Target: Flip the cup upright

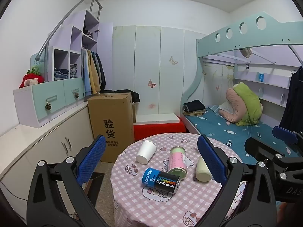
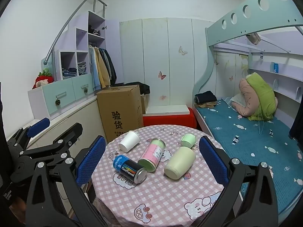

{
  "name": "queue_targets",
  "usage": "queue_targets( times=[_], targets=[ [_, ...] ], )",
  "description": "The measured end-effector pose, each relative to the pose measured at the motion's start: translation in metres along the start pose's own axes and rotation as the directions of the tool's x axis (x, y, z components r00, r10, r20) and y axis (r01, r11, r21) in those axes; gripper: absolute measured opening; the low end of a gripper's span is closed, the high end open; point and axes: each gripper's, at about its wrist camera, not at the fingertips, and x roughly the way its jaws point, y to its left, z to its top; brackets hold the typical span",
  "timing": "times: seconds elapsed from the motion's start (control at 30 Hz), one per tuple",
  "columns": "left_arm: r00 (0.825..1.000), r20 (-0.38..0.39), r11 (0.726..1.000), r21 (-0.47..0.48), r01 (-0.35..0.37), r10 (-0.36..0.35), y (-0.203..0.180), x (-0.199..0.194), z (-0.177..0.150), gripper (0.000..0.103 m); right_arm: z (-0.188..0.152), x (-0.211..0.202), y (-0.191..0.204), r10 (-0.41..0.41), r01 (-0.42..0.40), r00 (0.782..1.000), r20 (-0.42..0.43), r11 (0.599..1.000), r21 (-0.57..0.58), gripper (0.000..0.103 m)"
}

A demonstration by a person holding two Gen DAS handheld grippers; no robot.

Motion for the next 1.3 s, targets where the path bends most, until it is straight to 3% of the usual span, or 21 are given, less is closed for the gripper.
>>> queue_targets(
  times=[1.3],
  targets=[
    [1.0,0.001,1.0,0.005,-0.004,0.004,0.0002,0.0008,-0.0003,0.097,-0.0007,0.0071,0.0013,0.002,-0.002,1.0,0.002,1.0,0.003,0.095]
  ],
)
